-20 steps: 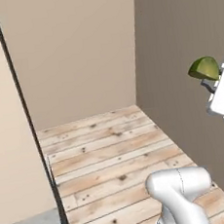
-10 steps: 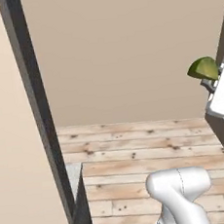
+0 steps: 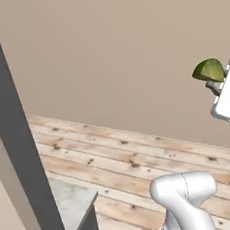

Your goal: There is a bowl on the dining counter. Grab a lemon wedge from the fridge and place it in the bowl. Then get the liquor bottle and glass cup from the cabinet and place them next to the bowl.

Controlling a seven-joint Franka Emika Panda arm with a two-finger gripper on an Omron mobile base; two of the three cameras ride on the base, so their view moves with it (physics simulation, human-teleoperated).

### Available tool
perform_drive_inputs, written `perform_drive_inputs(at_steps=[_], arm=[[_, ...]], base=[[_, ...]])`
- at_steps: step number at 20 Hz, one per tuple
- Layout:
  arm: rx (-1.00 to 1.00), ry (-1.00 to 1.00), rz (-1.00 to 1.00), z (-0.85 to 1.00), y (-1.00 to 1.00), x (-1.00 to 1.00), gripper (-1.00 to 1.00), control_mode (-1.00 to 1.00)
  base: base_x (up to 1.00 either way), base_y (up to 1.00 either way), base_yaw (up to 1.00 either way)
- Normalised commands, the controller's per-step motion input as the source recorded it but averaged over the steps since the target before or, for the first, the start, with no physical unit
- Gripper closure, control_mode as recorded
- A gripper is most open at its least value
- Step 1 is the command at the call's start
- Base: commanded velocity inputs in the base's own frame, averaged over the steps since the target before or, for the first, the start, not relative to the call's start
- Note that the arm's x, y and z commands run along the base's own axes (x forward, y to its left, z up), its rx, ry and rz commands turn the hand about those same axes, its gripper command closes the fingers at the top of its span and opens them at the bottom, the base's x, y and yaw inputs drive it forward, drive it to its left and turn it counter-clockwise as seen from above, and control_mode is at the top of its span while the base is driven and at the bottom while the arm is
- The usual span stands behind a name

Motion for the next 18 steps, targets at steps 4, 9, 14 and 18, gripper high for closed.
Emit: perform_drive_inputs(at_steps=[4,9,14,18], arm=[[0.00,0.00,0.00,0.00,0.00,0.00,1.00,1.00],[0.00,0.00,0.00,0.00,0.00,0.00,1.00,1.00],[0.00,0.00,0.00,0.00,0.00,0.00,1.00,1.00],[0.00,0.00,0.00,0.00,0.00,0.00,1.00,1.00]], base=[[0.81,-0.31,0.65],[0.80,-0.29,0.66],[0.73,-0.37,0.62],[0.71,-0.45,0.59]])
